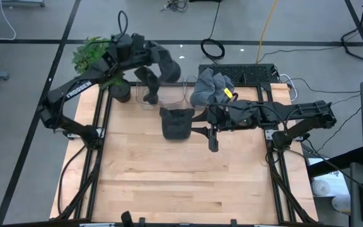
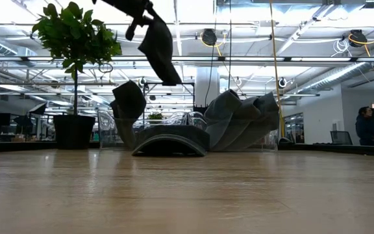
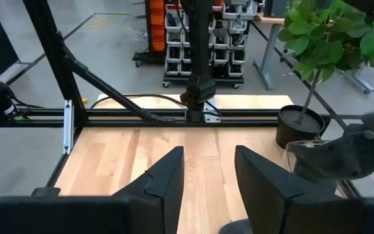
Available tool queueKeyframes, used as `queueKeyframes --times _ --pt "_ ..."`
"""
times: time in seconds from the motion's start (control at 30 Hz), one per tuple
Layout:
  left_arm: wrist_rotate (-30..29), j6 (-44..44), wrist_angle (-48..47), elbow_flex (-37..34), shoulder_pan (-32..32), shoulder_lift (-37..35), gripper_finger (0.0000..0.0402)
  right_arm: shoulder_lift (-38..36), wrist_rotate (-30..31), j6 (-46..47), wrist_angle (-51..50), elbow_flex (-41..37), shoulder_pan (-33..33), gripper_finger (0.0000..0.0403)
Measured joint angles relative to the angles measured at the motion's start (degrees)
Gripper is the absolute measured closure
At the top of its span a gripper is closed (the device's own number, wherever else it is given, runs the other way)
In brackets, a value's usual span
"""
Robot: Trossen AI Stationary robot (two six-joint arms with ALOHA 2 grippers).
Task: Pick & Place hat
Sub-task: Put the bottom black cap into the left transparent bin
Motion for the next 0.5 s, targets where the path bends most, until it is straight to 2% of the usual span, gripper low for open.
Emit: queueKeyframes --times 0.13,0.5 --pt "2.5 1.7 -0.1 0.0 1.6 1.3 0.0385 0.0 0.0 0.3 0.0 0.0 -0.1 0.0277" --pt "2.3 12.4 -18.1 10.2 4.1 4.9 0.0385 0.0 0.0 0.4 0.0 0.0 -0.1 0.0277"
